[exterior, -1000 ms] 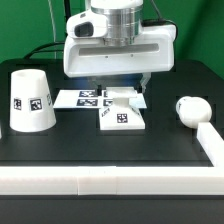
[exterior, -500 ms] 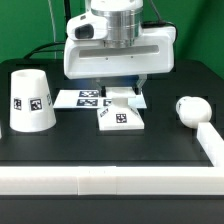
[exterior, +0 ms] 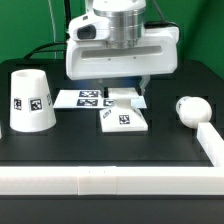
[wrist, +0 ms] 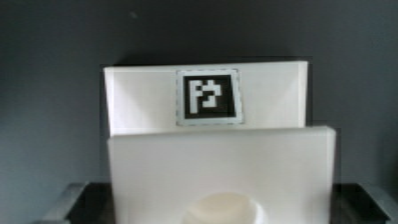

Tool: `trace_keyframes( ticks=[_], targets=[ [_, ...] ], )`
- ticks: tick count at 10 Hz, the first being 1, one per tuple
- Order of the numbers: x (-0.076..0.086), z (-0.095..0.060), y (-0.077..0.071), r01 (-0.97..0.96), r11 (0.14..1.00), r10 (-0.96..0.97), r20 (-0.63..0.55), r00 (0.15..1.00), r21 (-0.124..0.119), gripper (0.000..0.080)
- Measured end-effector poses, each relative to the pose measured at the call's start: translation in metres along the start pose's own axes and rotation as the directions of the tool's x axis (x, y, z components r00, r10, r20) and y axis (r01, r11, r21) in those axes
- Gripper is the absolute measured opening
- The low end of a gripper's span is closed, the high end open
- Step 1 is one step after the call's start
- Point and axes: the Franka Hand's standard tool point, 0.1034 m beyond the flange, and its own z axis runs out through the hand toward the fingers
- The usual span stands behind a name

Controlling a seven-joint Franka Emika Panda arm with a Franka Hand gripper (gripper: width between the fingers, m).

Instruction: Assemble lamp

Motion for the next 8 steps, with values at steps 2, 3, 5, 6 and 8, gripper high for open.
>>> trace_keyframes(
  ticks=[2, 3, 5, 6, 8],
  targets=[
    [0.033, -0.002, -0.014, 0.003, 1.000, -0.003, -0.016, 1.000, 0.005, 0.0534],
    [0.053, -0.004, -0.021, 0.010, 1.000, -0.010, -0.037, 0.999, 0.007, 0.0534],
    [0.086, -0.007, -0.032, 0.002, 1.000, -0.001, -0.071, 0.997, 0.012, 0.0534],
    [0.094, -0.008, -0.034, -0.002, 1.000, 0.003, -0.081, 0.997, 0.015, 0.0534],
    [0.113, -0.010, -0.042, -0.008, 1.000, 0.009, -0.103, 0.995, 0.019, 0.0534]
  ],
)
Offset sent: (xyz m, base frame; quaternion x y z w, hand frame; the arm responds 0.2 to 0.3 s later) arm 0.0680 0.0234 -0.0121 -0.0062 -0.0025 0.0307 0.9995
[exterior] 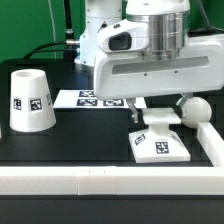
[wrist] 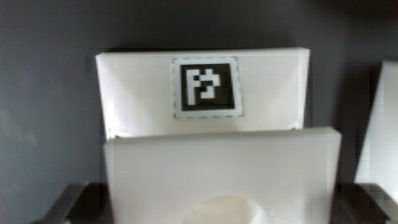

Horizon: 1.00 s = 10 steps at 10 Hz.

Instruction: Assemble lamp

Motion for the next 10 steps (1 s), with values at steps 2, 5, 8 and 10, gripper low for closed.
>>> trace_keyframes(
  ticks=[2, 5, 8, 10],
  targets=[
    [0.013, 0.000, -0.005, -0.009, 1.000, 0.009, -0.018, 1.000, 0.003, 0.0534],
    [0.035, 0.001, -0.016, -0.028, 1.000, 0.028, -0.043, 0.999, 0.010, 0.0534],
    [0.050, 0.001, -0.027, -0.023, 1.000, 0.024, -0.052, 0.998, 0.013, 0.0534],
    [0.054, 0.001, -0.027, -0.027, 1.000, 0.028, -0.058, 0.998, 0.013, 0.0534]
  ],
)
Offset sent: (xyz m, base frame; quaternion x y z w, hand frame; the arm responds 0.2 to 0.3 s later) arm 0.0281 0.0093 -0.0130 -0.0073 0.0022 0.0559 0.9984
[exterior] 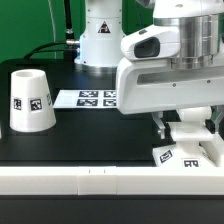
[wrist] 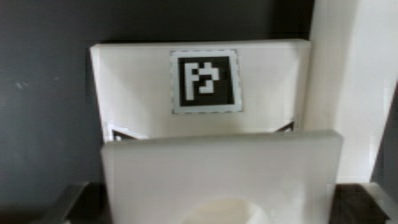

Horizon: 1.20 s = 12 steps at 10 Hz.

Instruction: Assemble lamp

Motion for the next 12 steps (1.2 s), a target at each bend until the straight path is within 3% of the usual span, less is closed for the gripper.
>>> trace_keyframes(
  ticks=[4, 5, 9, 10, 12],
  targets=[
    [0.000, -0.001, 0.000, 0.003, 1.000, -0.003, -0.001, 1.000, 0.000, 0.0534],
    [0.000, -0.001, 0.000, 0.004, 1.000, -0.004, -0.001, 1.000, 0.000, 0.0669],
    [-0.001, -0.002, 0.000, 0.003, 1.000, -0.003, -0.004, 1.000, 0.001, 0.0698],
    [-0.012, -0.007, 0.003, -0.013, 1.000, 0.013, -0.006, 1.000, 0.002, 0.0698],
    [-0.051, -0.017, -0.001, -0.054, 0.999, 0.054, 0.023, 0.998, 0.003, 0.0698]
  ],
)
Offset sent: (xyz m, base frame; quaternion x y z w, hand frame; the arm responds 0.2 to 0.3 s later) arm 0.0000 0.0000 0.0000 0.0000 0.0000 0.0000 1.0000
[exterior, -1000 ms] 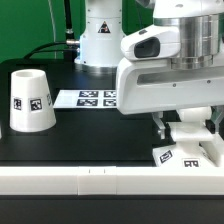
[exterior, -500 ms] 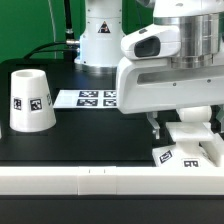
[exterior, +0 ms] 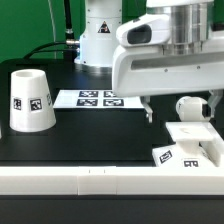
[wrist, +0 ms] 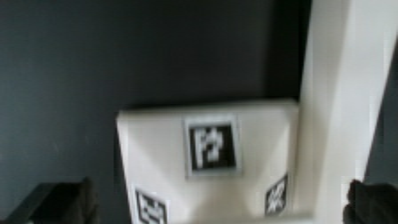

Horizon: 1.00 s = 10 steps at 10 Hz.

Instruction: Assemble lamp

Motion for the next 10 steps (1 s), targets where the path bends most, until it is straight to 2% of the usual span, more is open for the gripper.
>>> trace_keyframes(
  ticks=[1, 4, 8, 10],
  targets=[
    [-0.012, -0.003, -0.006, 0.000, 1.000, 0.000, 0.009, 1.000, -0.001, 0.0698],
    [-0.038, 0.007, -0.030, 0.017, 1.000, -0.017, 0.025, 1.000, 0.006, 0.0698],
    [-0.042, 0.009, -0.030, 0.024, 1.000, -0.025, 0.049, 0.998, 0.003, 0.0698],
    [-0.047, 0.009, -0.036, 0.030, 1.000, -0.030, 0.138, 0.990, -0.002, 0.0698]
  ],
)
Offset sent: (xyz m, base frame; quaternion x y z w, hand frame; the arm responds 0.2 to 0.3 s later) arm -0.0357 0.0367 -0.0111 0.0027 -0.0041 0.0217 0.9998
